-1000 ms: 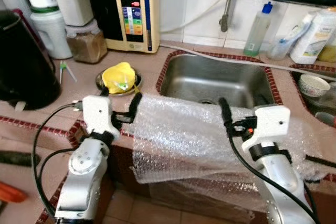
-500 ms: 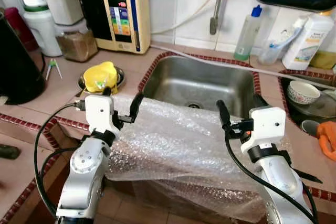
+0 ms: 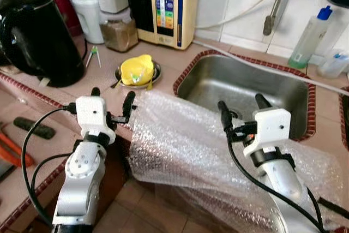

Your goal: Kitchen organization

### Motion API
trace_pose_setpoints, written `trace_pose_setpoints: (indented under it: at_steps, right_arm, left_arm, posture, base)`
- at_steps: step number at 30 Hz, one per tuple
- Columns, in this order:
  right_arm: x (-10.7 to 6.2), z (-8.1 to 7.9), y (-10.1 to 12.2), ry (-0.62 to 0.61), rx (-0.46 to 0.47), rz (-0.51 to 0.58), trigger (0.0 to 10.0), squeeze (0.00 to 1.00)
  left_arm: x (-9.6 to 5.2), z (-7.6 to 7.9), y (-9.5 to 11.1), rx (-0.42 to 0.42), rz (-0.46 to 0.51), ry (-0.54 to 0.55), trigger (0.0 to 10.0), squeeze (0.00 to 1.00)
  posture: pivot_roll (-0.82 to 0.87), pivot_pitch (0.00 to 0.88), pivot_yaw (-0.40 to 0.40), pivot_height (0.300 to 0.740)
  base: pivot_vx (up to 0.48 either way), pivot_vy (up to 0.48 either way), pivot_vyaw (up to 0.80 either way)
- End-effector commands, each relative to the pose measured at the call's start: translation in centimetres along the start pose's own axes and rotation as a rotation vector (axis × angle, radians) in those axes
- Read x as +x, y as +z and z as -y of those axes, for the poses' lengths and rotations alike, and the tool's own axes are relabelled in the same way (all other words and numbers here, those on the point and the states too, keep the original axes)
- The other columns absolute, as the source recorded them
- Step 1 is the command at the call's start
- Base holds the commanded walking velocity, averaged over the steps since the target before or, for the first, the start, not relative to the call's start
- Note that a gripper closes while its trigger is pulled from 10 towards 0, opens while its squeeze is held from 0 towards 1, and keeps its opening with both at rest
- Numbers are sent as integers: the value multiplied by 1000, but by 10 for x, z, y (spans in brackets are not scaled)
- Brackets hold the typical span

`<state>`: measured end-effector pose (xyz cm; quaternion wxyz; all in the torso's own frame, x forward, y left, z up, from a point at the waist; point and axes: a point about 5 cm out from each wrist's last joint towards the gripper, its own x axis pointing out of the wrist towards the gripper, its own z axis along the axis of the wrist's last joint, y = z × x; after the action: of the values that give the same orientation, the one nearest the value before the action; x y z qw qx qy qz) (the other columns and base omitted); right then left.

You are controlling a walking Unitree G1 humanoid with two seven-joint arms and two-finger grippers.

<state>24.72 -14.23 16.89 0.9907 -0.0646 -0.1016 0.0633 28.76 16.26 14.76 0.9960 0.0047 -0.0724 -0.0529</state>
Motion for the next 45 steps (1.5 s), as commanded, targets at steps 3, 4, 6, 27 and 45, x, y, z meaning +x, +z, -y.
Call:
trace_pose_setpoints:
  at_steps: [3, 4, 6, 27, 45]
  right_arm:
    - [0, 0, 2, 1, 28, 4, 10000, 0]
    - [0, 0, 2, 1, 30, 3, 10000, 0]
    - [1, 0, 2, 2, 28, -5, 10000, 0]
    - [3, -13, 1, 52, -18, -19, 10000, 0]
    - [0, -9, -1, 82, 14, -29, 10000, 0]
  left_arm:
    - [0, 1, 3, 0, 16, -18, 10000, 0]
    - [-1, 1, 3, 1, 16, -20, 10000, 0]
    - [-1, 3, 4, -2, 21, -34, 10000, 0]
    - [-2, 5, 3, -24, 31, -81, 10000, 0]
    - [-1, 8, 2, -27, 31, -101, 10000, 0]
  posture:
    - [-44, 30, -1, 740]
    - [-44, 30, -1, 740]
    - [-43, 29, -4, 740]
    - [-46, 11, -5, 740]
    - [-55, 17, -2, 740]
  base:
    - [0, 0, 0]
    - [0, 0, 0]
    - [0, 0, 0]
    - [0, 0, 0]
    - [255, 0, 0]
